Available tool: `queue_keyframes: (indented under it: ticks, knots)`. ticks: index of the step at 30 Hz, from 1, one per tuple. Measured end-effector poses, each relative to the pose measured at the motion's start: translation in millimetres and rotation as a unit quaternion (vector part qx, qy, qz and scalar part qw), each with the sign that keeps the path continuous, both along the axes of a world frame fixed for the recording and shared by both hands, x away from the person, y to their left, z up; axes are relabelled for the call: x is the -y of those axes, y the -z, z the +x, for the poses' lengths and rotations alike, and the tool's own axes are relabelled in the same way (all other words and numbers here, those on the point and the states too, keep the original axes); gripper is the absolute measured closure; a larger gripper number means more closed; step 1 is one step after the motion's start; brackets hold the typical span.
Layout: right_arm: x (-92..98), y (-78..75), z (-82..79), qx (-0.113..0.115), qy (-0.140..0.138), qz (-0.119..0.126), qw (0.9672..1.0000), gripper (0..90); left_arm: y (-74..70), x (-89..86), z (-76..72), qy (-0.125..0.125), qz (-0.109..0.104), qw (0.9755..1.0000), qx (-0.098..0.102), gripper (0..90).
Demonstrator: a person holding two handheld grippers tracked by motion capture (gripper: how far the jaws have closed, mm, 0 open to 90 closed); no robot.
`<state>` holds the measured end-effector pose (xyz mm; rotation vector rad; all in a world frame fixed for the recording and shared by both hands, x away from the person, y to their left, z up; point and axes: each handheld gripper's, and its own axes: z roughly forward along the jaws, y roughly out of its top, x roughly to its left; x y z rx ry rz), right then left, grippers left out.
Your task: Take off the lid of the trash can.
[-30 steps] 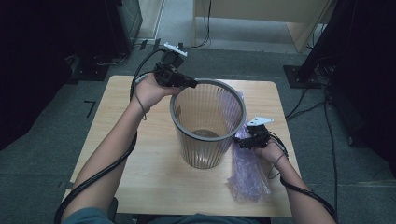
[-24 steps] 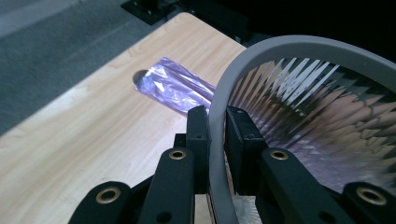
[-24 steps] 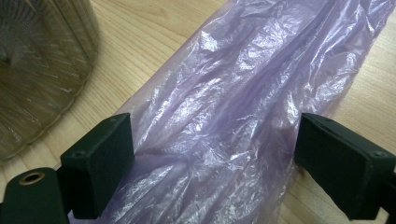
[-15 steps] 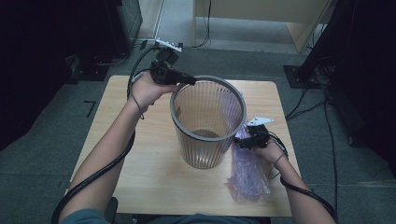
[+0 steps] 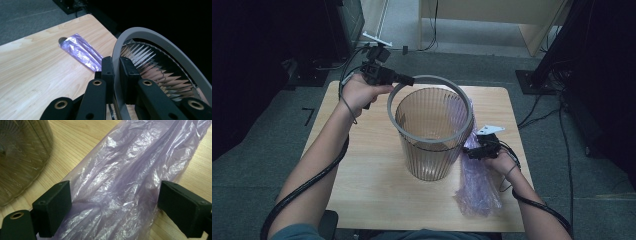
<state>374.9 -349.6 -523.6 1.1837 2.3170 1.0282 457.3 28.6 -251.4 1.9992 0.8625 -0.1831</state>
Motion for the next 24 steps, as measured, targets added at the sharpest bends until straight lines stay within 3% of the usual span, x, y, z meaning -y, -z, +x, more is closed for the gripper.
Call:
queue_keyframes:
  ticks: [12,19,24]
  knots:
    - [4.3,-2.9,0.1,-0.008,-0.001,0.003,1.0,14.3,-9.7,-41.8,2.5,-0.04,-0.003,0.9992,0.0,82.6]
    - [7.8,-7.8,0.8,0.005,0.008,0.009,0.9999,14.3,-11.6,-68.1,0.7,-0.063,-0.006,0.998,-0.001,82.6]
    - [11.0,-8.3,1.1,0.001,0.012,0.008,0.9999,14.3,-11.8,-86.6,-1.8,-0.079,-0.006,0.9969,-0.001,82.6]
